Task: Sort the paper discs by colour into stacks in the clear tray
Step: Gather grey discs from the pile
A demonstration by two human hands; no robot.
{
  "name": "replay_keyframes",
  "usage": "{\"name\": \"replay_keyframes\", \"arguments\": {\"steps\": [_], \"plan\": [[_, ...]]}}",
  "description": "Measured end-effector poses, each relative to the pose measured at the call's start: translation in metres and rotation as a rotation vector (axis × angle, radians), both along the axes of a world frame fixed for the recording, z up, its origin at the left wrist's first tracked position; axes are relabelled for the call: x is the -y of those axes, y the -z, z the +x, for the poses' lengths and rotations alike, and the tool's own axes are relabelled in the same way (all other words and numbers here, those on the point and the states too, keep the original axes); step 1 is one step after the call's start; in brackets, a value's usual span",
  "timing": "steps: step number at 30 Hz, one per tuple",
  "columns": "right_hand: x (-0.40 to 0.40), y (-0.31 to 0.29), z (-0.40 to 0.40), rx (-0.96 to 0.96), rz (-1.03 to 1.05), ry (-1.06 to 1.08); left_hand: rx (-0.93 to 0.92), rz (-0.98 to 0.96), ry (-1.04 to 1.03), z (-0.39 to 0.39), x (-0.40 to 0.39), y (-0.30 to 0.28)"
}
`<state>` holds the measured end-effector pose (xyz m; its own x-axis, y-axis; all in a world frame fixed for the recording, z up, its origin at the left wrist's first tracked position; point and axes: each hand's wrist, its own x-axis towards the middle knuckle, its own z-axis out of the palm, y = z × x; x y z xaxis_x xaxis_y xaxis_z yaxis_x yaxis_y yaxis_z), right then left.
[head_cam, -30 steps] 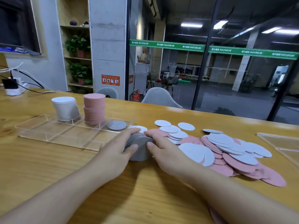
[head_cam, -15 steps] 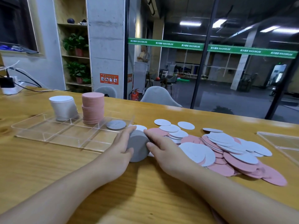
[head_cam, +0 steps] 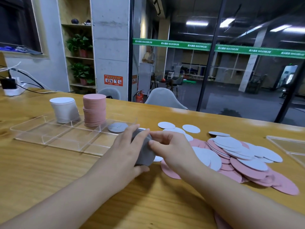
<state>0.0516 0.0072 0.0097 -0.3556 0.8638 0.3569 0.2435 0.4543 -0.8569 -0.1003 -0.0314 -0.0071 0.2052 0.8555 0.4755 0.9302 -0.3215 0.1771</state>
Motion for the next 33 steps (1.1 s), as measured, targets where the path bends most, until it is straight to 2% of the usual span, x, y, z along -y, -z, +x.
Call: {"name": "replay_keyframes", "arguments": {"steps": [3,6,16,33], "plan": [[-0.003,-0.002,0.003,-0.054,-0.06,0.007,-0.139,0.075,0.001,0.001,-0.002,-0.001],[-0.006,-0.002,0.004,-0.079,-0.096,-0.001,-0.19,0.096,-0.051,0.003,-0.004,-0.002],[-0.01,0.005,0.003,-0.063,-0.162,-0.012,0.034,-0.019,0.072,0.003,-0.007,0.01],[-0.009,-0.001,0.006,-0.029,-0.208,0.016,0.092,-0.017,0.105,0.006,-0.005,0.009]]}}
